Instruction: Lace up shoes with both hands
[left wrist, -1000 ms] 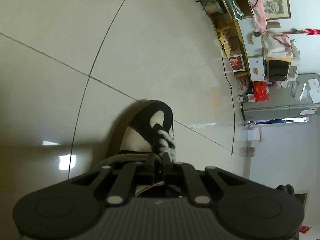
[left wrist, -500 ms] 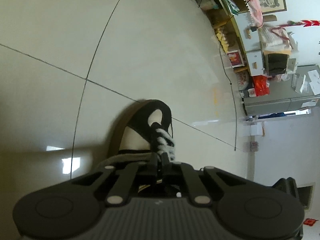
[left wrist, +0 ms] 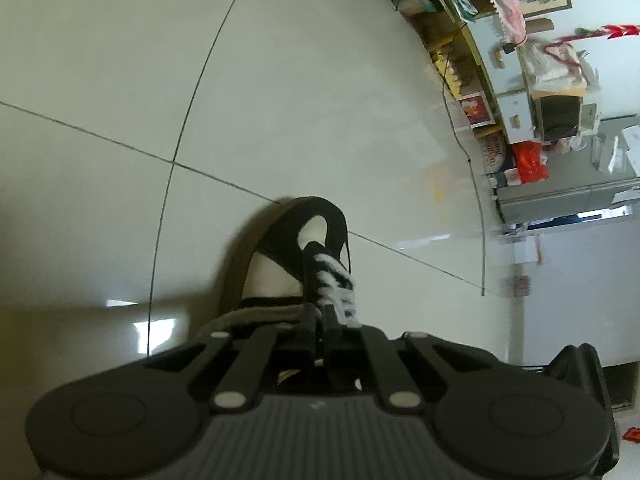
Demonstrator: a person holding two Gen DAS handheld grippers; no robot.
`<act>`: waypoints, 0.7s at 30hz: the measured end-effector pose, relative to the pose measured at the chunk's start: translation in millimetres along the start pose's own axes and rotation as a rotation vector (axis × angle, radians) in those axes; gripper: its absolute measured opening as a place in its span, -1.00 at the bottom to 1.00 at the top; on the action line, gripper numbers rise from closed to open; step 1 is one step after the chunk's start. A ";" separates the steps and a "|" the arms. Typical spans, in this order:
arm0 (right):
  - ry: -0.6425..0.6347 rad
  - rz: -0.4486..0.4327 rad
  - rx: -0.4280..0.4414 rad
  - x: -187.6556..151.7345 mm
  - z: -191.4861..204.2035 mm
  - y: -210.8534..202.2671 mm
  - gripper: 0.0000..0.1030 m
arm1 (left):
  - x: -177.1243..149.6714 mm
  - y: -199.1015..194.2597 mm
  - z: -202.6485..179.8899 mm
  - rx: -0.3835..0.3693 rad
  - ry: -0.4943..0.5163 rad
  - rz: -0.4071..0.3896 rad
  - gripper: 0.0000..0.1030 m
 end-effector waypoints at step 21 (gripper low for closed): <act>-0.070 -0.020 -0.004 -5.6 1.9 -9.4 -0.94 | 5.3 9.6 5.5 -0.059 -0.073 0.013 -0.80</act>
Point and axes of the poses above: each gripper's, at about its wrist camera, not at the fingertips, and y roughly the way its jaws point, z to its left, x to its top, the point moved 6 cm from there along y, roughly the way its jaws point, and after that the axes turned 5 degrees about z, right-handed, at the moved point
